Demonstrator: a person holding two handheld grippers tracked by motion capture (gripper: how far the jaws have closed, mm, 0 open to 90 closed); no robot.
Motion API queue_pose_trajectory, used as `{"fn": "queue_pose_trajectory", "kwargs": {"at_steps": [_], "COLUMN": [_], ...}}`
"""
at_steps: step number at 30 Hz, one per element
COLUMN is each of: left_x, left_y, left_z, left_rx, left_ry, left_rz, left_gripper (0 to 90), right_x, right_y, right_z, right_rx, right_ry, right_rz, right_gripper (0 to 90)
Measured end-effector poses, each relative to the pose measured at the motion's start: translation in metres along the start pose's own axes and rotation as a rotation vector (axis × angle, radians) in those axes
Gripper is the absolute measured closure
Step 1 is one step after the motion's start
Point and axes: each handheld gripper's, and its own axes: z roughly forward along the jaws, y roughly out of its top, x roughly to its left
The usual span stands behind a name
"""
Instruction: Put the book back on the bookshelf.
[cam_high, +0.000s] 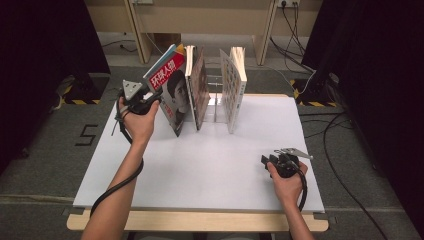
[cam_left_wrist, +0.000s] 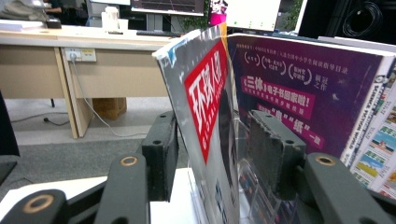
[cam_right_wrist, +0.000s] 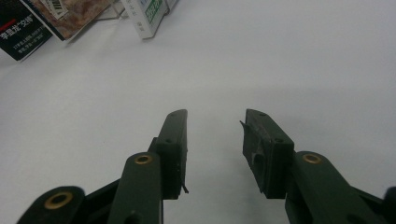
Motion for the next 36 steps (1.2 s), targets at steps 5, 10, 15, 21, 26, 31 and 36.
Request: {"fn": "queue_pose_trajectory", "kwargs": {"at_steps": [5,10,15,21,26,31,36], "left_x": [0.003,0.004,0.005,0.007,0.01,0.014,0.017], "left_y": [-0.003,-0.005,-0.008,-0.013,-0.018,-0.024,-0.031], "left_z": [-0.008,-0.015,-0.022,-0.028,-0.034,-0.041,-0.048], "left_rx": [0.003,0.01,0.015,0.023,0.042,0.059,0.078], "left_ry": [-0.005,-0.013,-0.022,-0.031,-0.037,-0.039,-0.045], "left_rz": [-0.001,0.003,0.001,-0.012,-0.018,-0.026,-0.026], "left_gripper": [51.5,51.1,50.9,51.0,51.0,50.8,50.4], "right_x": [0.001,0.002,0.002,0.002,0.002,0.003,0.004], "right_y": [0.0,0.0,0.0,0.001,0.001,0.001,0.001], "right_z": [-0.001,-0.001,-0.001,-0.002,-0.002,-0.001,-0.002], "right_rx": [-0.004,-0.001,-0.001,-0.006,-0.005,-0.003,-0.007], "right_ry": [0.001,-0.001,0.001,0.002,0.001,0.002,0.0], "right_rz": [0.002,0.01,0.002,0.005,0.006,0.001,-0.001], "right_gripper": [60.4,60.4,60.4,60.4,60.4,60.4,60.4]}}
